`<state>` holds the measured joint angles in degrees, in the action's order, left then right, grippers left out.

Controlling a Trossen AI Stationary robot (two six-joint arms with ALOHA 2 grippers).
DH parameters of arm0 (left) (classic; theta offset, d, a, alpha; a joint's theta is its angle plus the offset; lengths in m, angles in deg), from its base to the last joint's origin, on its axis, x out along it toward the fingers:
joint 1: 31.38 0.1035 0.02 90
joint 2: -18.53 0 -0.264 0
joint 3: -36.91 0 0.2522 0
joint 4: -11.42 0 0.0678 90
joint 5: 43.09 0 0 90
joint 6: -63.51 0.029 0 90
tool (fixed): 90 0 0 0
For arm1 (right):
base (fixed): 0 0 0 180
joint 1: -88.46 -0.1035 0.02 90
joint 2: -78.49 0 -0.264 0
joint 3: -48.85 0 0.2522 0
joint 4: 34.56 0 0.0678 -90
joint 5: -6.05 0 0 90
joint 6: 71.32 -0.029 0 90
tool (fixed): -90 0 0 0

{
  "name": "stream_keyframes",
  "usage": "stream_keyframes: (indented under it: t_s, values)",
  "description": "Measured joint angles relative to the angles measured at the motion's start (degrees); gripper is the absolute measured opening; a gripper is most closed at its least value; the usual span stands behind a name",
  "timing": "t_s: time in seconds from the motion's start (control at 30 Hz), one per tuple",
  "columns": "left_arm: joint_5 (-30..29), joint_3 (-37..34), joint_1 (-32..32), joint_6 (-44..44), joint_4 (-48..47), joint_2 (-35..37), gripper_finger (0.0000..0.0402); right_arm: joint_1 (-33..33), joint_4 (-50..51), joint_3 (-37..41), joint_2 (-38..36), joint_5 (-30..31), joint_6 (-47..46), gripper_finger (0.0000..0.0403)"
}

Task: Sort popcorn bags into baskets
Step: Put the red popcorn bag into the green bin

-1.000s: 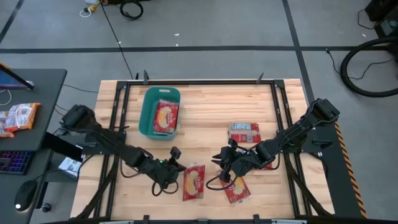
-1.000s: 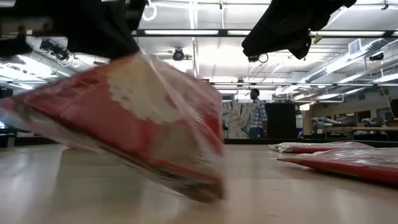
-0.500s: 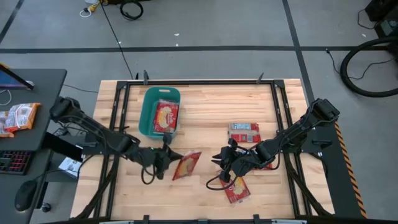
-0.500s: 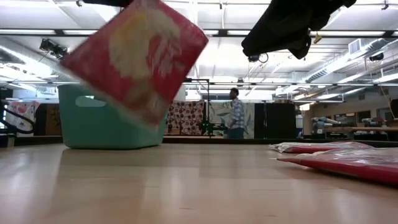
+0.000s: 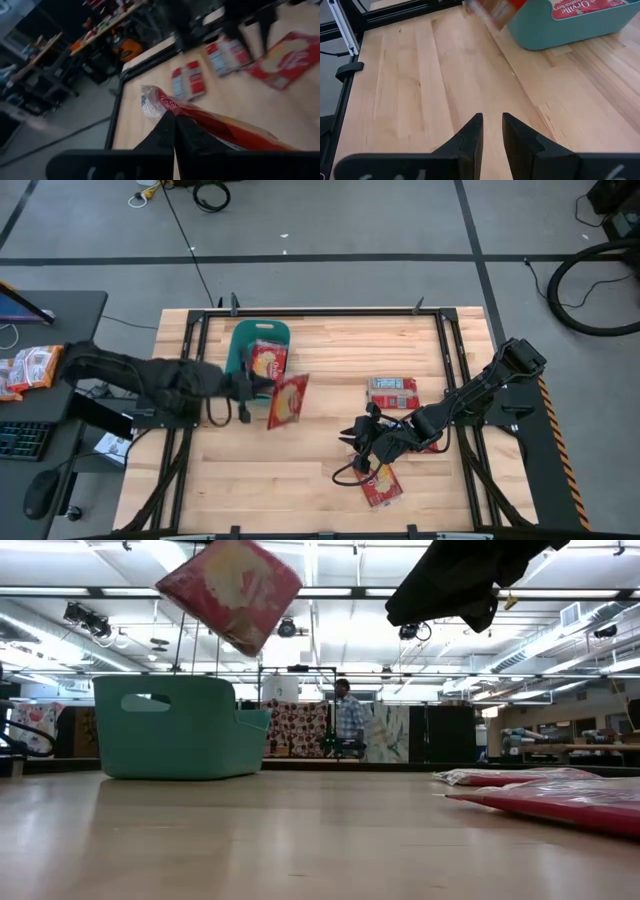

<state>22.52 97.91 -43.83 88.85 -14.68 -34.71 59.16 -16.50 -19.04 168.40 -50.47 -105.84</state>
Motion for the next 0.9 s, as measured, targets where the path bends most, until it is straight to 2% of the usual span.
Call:
stream_keyframes:
  t_s: [0.27,0.67,0.9]
  values:
    - [7.72,0.00,13.92,3.38,-3.69,3.92,0.0000,0.00,0.00,0.00,0.00,0.02,0.00,0.0077]
    - [20.91,0.00,32.39,7.12,-6.36,3.97,0.0000,0.00,0.00,0.00,0.00,0.04,0.15,0.0077]
    - [29.45,0.00,42.08,7.48,-11.80,3.79,0.0000,0.00,-0.21,0.00,0.00,0.02,0.17,0.0077]
